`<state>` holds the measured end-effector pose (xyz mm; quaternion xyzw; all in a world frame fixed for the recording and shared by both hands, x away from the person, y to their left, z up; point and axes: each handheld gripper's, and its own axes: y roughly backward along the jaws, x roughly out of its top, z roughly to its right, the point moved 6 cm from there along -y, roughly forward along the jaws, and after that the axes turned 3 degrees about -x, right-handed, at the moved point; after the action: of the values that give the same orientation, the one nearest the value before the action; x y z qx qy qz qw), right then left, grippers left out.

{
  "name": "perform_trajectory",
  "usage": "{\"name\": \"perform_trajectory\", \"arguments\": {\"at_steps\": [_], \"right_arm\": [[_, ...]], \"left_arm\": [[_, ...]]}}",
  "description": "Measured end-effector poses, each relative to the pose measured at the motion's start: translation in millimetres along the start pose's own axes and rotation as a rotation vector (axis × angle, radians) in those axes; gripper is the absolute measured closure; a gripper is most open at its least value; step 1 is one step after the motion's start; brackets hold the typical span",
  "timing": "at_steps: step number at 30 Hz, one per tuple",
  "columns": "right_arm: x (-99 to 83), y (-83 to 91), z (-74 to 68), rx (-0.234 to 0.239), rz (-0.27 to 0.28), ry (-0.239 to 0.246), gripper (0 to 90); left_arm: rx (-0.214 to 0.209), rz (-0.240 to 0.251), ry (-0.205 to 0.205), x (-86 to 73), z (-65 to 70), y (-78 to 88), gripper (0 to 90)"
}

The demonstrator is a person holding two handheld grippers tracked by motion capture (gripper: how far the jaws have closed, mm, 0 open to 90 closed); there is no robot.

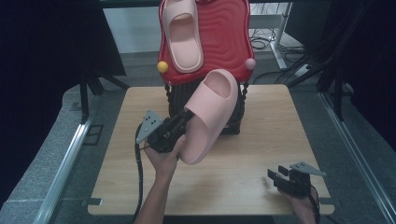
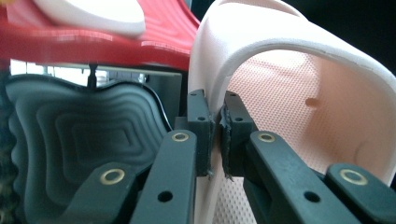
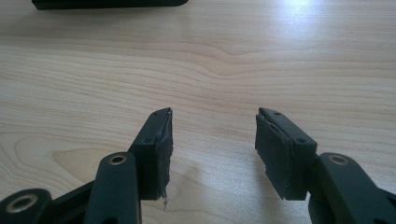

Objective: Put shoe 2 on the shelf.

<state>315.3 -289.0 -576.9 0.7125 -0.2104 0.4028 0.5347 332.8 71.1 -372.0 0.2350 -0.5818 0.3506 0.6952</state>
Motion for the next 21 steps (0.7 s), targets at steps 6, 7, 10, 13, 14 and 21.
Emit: {"name": "perform_trajectory", "arguments": {"at_steps": [6,7,10,13,14,21], "right_arm": [[-1.4,-1.9,-0.9,-0.001,-0.004,0.002,46.4],[-1.6,-2.1,-1.2,0.0,-0.005,0.003,46.4],[-1.9,-2.3,-1.8,0.003,-0.009,0.002,46.3],[-2.2,-2.5,-1.6,0.004,-0.01,0.004,46.2],[-2.2,-2.5,-1.6,0.004,-0.01,0.004,46.2],[-3.7,-4.6,-2.2,0.003,-0.014,0.006,45.7]], "left_arm": [[-0.003,0.01,-0.015,15.8,2.7,-10.2,84.3],[-0.002,0.013,-0.02,18.6,2.9,-11.6,84.4],[0.0,0.025,-0.026,27.5,2.9,-15.5,84.3],[0.005,0.041,-0.022,35.6,4.0,-18.1,84.3],[0.006,0.045,-0.022,38.0,4.2,-19.6,84.3],[0.035,0.073,-0.032,58.9,4.4,-36.5,84.2]]}}
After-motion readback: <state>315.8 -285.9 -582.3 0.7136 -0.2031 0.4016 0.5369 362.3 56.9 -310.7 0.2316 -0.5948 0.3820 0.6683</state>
